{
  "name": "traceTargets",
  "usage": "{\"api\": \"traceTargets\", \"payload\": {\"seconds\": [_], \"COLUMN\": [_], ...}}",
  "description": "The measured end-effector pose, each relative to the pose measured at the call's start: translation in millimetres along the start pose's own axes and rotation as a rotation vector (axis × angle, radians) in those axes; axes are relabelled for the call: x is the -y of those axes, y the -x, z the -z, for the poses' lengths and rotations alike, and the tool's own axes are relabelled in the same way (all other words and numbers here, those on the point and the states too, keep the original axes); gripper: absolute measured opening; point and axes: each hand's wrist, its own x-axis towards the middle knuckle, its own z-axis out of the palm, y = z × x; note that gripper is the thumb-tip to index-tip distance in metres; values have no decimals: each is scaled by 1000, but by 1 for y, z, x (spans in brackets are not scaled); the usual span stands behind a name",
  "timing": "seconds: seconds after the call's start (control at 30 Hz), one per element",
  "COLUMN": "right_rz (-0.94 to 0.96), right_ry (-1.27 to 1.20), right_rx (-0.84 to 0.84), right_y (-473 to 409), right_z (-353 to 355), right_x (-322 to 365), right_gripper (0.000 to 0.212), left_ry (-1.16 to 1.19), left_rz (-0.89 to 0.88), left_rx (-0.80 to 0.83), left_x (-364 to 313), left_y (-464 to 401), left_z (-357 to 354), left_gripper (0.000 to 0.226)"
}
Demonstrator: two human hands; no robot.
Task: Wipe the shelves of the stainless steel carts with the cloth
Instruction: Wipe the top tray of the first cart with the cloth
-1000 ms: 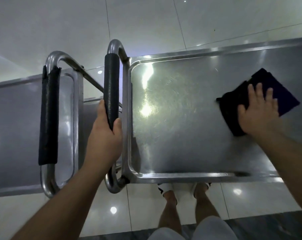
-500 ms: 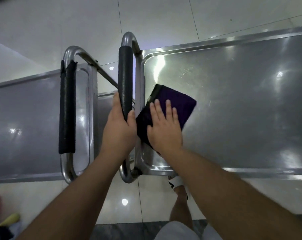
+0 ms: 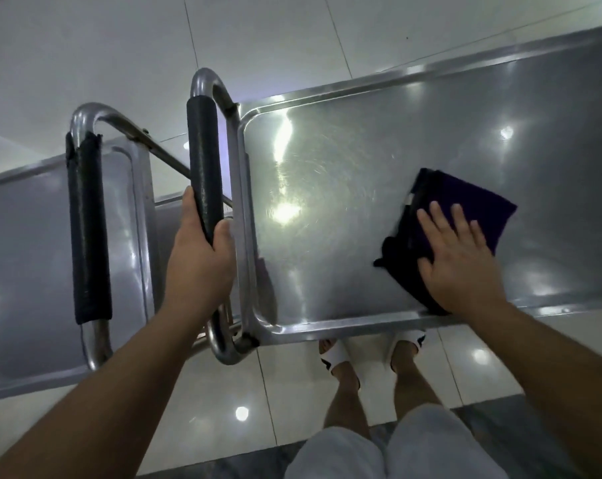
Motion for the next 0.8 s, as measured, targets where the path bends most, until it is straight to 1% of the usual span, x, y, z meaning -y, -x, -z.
{"api": "traceTargets", "payload": {"seconds": [0.07, 0.13, 0.2, 0.23, 0.37, 0.47, 0.53, 0.6, 0.7, 0.8], "right_rz": [-175, -311, -352, -335, -126, 101, 285, 414, 481, 579], "right_ry": [-38, -86, -115, -118, -74, -95, -109, -122, -109, -52], "right_rx": [19, 22, 24, 30, 71, 83, 113, 150, 154, 127], "right_y": [11, 22, 32, 37, 64, 73, 69, 59, 46, 49], "right_z": [13, 18, 15, 12, -9, -28, -37, -40, -40, -43], "right_x": [-46, -66, -55, -42, 50, 141, 202, 245, 258, 222], "right_gripper": [76, 77, 77, 77, 77, 78, 77, 75, 71, 66], "left_ry": [6, -3, -17, -16, -15, -22, -34, -52, -71, -63], "left_rz": [3, -3, -4, 0, 7, 15, 10, -7, -11, -5], "left_rx": [6, -1, -14, -18, -22, -21, -30, -46, -53, -39], "left_x": [-1, 0, 1, 1, 1, 1, 0, -2, -1, 1], "left_y": [1, 1, 2, 1, -1, -1, 0, -1, -5, -5], "left_z": [-1, -2, -3, -4, -5, -4, -4, -4, -2, -2], "left_gripper": [62, 63, 64, 64, 64, 65, 65, 63, 63, 64]}}
